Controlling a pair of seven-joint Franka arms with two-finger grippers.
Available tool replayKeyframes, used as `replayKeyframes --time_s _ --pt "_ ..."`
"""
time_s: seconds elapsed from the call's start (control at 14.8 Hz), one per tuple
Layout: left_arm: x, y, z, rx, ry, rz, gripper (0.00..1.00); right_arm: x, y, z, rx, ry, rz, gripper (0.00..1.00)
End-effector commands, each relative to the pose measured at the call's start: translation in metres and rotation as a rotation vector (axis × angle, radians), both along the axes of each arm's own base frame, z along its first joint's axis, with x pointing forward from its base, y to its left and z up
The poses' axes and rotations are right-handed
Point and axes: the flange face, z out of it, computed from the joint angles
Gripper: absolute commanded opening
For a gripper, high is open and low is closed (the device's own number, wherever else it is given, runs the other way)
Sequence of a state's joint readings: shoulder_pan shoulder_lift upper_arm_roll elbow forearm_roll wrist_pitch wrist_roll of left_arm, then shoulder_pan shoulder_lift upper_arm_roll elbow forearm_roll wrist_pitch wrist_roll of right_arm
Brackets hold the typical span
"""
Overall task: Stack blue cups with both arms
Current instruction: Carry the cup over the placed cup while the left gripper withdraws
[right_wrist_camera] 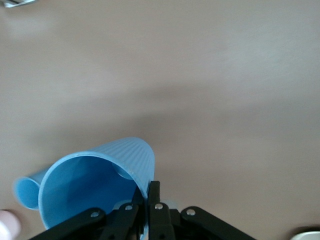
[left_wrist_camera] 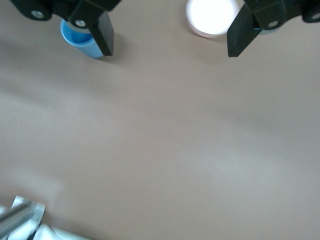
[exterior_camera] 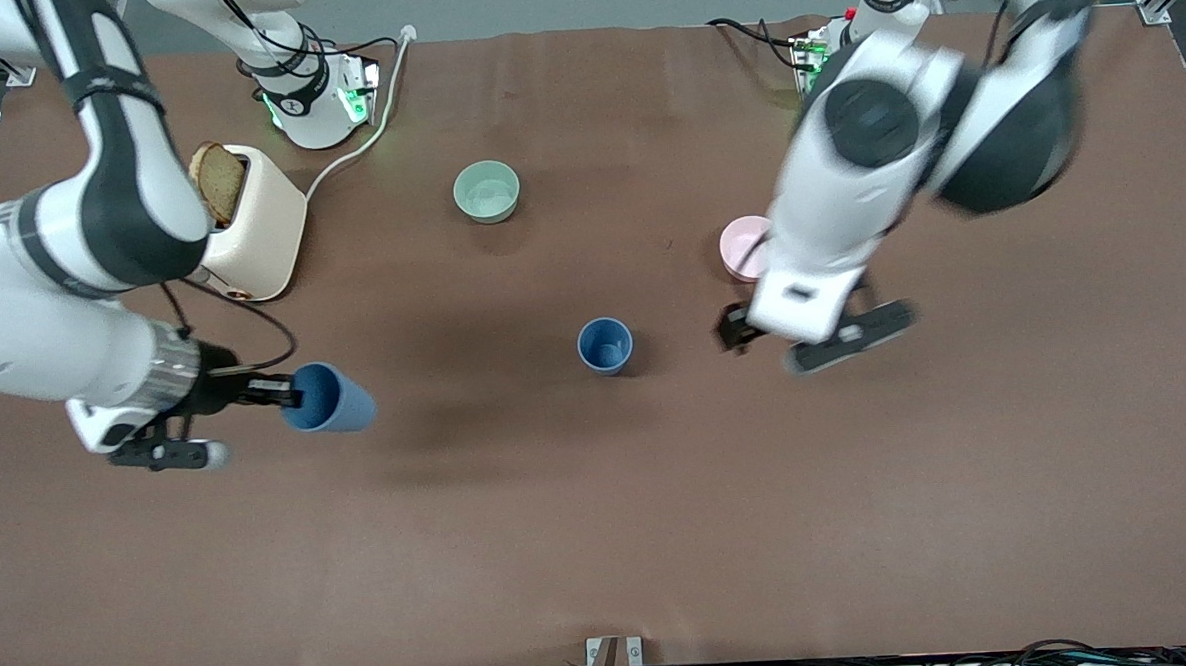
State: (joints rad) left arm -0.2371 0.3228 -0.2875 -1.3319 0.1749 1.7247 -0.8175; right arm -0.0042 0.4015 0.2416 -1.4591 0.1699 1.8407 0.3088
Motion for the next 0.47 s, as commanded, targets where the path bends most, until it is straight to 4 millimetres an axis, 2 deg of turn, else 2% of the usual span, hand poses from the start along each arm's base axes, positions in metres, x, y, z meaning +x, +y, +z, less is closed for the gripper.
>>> replayKeyframes --time_s 0.0,0.14,0.34,0.41 --pt "-0.021 0.067 0.056 0.073 -0.003 -0.113 1.0 -0.02 0.061 0.01 0.026 0.005 -0.073 0.03" --pt "-0.034 0.103 0.083 0.099 0.019 -0.145 1.0 -0.03 0.108 0.01 0.051 0.004 -0.146 0.01" --pt "-0.043 0.14 0.107 0.117 0.011 -0.229 1.0 -0.044 0.172 -0.013 0.075 0.015 -0.186 0.0" --pt "-0.047 0.148 0.109 0.126 0.016 -0.266 1.0 -0.049 0.187 -0.021 0.078 0.021 -0.196 0.01"
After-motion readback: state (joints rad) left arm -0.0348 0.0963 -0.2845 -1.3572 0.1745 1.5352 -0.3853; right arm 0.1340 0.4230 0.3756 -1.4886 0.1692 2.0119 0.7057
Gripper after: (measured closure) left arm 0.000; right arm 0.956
